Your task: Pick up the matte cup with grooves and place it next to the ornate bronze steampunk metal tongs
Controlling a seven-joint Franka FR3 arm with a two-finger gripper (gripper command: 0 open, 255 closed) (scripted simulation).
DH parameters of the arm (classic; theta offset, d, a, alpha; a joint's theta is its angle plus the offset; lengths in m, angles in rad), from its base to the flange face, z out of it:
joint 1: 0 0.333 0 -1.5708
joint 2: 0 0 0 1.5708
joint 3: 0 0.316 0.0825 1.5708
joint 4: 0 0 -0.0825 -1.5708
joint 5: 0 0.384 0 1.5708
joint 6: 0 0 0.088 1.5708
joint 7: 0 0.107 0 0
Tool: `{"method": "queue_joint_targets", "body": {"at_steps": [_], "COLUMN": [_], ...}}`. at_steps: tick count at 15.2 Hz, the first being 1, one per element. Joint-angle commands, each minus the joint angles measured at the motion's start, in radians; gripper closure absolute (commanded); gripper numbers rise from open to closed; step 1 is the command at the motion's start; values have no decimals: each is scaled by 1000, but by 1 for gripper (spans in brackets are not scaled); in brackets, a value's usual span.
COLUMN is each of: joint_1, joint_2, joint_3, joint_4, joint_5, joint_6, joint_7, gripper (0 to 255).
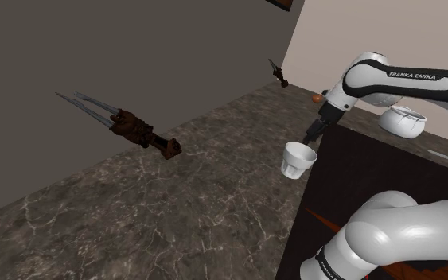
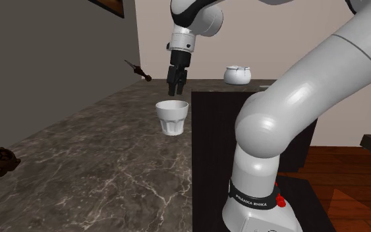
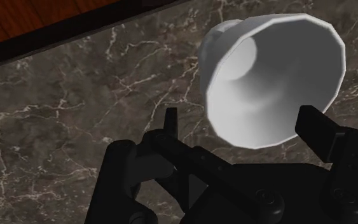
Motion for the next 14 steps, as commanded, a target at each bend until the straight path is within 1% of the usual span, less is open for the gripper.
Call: {"method": "queue_joint_targets", "body": {"at_steps": [1,9,14], "joint_1": [-12,-8,-8], "joint_2": [16,42,42], "joint_3": [-38,-54,-54], "joint_4": [-2,-89,-89], "joint_5": [-16,-21,-21], "joint_6": [15,126,126], "joint_7": [-35,-37,-37], "gripper": [0,0,0]}}
